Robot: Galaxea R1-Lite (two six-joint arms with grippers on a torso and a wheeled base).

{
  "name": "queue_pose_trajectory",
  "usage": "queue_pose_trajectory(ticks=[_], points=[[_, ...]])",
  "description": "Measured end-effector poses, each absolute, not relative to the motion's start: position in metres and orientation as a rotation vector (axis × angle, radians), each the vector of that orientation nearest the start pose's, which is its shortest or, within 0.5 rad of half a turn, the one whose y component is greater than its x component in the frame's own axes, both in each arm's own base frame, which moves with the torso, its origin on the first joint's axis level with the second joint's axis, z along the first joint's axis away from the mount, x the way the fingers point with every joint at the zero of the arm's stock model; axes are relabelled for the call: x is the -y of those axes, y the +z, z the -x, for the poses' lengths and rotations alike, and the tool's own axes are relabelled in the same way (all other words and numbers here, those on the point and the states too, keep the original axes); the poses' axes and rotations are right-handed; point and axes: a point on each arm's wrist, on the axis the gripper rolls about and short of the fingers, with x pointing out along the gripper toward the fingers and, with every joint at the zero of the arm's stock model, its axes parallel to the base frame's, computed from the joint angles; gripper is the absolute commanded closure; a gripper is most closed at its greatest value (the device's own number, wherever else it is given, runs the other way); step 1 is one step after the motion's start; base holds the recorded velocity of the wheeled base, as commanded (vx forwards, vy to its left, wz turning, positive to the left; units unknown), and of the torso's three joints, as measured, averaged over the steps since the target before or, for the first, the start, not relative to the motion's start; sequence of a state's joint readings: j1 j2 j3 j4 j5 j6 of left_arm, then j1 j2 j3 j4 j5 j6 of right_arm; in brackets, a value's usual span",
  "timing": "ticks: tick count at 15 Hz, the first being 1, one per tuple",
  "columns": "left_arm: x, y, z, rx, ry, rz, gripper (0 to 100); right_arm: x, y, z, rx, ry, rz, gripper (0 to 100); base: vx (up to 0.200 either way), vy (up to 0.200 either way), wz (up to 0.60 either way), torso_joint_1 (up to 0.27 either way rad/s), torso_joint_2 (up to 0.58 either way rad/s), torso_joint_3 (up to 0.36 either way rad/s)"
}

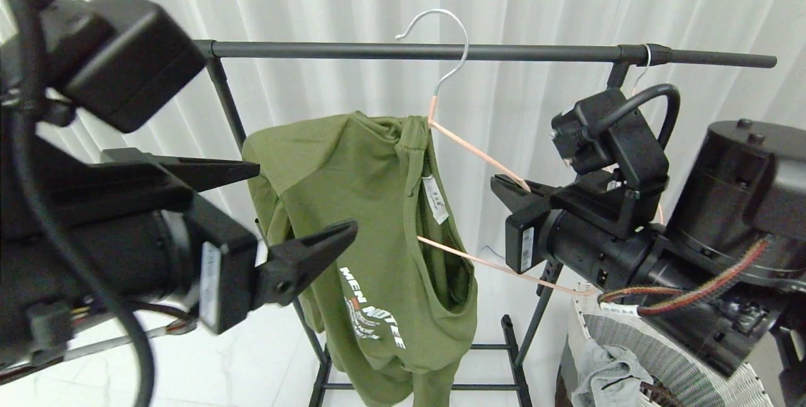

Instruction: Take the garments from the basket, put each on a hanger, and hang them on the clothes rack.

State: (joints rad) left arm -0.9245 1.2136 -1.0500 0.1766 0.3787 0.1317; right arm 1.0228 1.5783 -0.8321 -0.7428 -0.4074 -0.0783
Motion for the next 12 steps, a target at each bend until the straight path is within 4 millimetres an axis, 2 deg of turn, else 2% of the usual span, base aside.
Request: queue_pose_trajectory(ticks=[3,6,8,12], points=[[0.102,0.296,-0.114,-0.17,-0.626,-0.457,0,-0.222,0.23,-0.146,0.021,0.629,0.131,100,0.0,0.0,0.0,0.0,0.0,0.0],[0.084,0.297,-0.124,-0.084,-0.786,-0.565,0,-0.211,0.224,-0.134,0.044,0.678,0.203,100,0.0,0.0,0.0,0.0,0.0,0.0],[0.084,0.294,-0.132,-0.087,-0.823,-0.584,0,-0.208,0.221,-0.126,0.054,0.713,0.235,100,0.0,0.0,0.0,0.0,0.0,0.0],[0.097,0.281,-0.147,-0.118,-0.97,-0.577,0,-0.21,0.221,-0.115,0.068,0.756,0.25,100,0.0,0.0,0.0,0.0,0.0,0.0]])
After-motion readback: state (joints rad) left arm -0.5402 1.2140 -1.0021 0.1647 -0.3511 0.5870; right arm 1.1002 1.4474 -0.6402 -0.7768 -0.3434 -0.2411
